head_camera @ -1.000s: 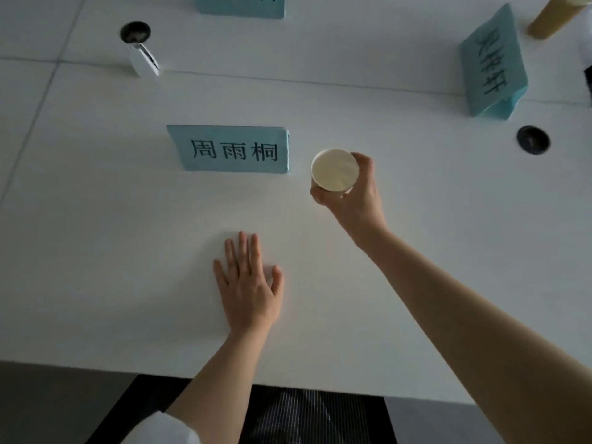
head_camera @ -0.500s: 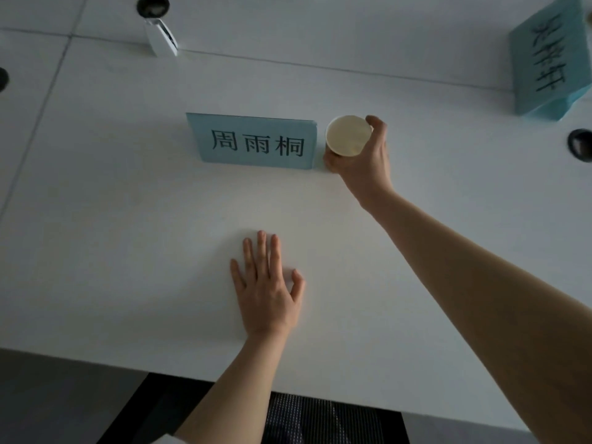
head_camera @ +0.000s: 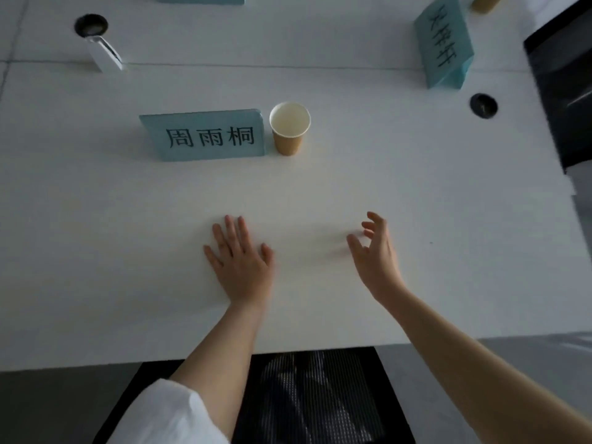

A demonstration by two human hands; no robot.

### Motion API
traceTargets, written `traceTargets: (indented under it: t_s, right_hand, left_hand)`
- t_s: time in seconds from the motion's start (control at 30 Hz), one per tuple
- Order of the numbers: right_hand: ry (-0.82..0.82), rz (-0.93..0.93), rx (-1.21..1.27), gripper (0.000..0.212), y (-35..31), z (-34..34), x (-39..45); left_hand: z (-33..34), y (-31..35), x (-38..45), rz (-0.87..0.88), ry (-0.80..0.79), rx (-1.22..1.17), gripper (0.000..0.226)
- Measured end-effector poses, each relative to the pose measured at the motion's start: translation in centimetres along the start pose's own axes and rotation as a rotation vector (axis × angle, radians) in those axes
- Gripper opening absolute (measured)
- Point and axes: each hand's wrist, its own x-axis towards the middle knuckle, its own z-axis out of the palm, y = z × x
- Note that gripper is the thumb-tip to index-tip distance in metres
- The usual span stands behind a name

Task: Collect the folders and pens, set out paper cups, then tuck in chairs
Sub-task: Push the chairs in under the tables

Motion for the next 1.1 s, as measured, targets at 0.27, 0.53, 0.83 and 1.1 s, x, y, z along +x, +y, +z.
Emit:
traceTargets:
  t_s: [0.27,0.53,0.83,1.1]
  right_hand:
    - [0.026,0.151,-0.056,0.033,7.4,-8.8,-9.2]
    - [0.212,0.121,-0.005,0.025,15.1,-18.9,-15.0]
    - [0.236,0.127,0.100,0.026,24.6,-33.8,-20.5]
    - [0.222,0.136,0.164,0.031,28.9,-42.4,-19.1]
  left_hand:
    - [-2.9,5.9,-4.8,0.146,-0.163,-0.007,0.037]
    - [-3.0,16.1,-16.7,0.394,-0.188,-0.101,0.026]
    - [-1.0,29.8,-32.4,0.483,-0.239,-0.323,0.024]
    - [0.5,40.2,-37.9,0.534,-0.412,-0.306,0.029]
